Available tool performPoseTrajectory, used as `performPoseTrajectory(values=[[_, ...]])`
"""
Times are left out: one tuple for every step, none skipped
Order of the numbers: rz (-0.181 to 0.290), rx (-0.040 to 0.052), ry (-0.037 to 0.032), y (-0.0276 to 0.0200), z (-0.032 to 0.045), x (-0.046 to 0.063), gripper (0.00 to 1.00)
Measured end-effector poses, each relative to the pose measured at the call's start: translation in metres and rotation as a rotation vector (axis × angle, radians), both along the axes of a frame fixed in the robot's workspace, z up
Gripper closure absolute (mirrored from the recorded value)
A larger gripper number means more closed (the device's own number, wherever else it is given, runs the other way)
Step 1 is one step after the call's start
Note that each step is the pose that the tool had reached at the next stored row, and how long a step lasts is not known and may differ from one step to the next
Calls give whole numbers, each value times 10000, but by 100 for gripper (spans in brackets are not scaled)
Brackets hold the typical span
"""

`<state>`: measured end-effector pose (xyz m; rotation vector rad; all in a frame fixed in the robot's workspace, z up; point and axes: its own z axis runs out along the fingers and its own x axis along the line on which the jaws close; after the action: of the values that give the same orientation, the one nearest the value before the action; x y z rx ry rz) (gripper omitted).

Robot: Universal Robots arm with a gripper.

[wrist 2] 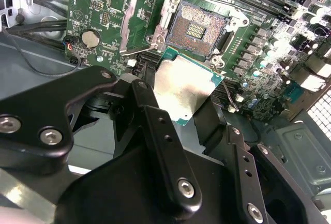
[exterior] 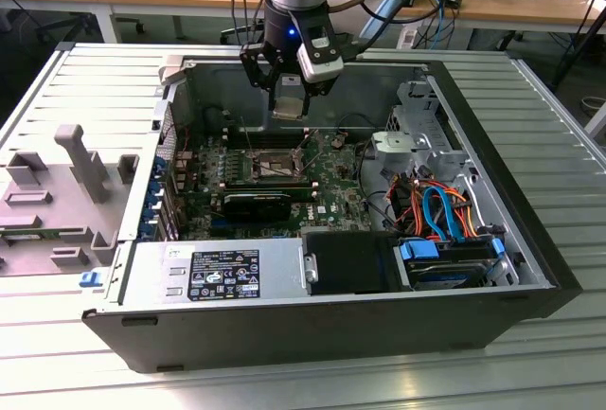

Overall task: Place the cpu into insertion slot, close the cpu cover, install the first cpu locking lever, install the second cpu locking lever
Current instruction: 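Place the cpu into insertion slot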

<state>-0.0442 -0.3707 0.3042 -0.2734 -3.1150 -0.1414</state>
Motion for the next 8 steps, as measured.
performPoseTrajectory(values=[[-9, 0, 0, 0, 0, 0, 46], [-17, 0, 0, 0, 0, 0, 46], [-26, 1, 0, 0, 0, 0, 46], [-34, 0, 0, 0, 0, 0, 46], [-41, 0, 0, 0, 0, 0, 46], [-48, 0, 0, 0, 0, 0, 46], [-64, 0, 0, 0, 0, 0, 46], [-77, 0, 0, 0, 0, 0, 46]])
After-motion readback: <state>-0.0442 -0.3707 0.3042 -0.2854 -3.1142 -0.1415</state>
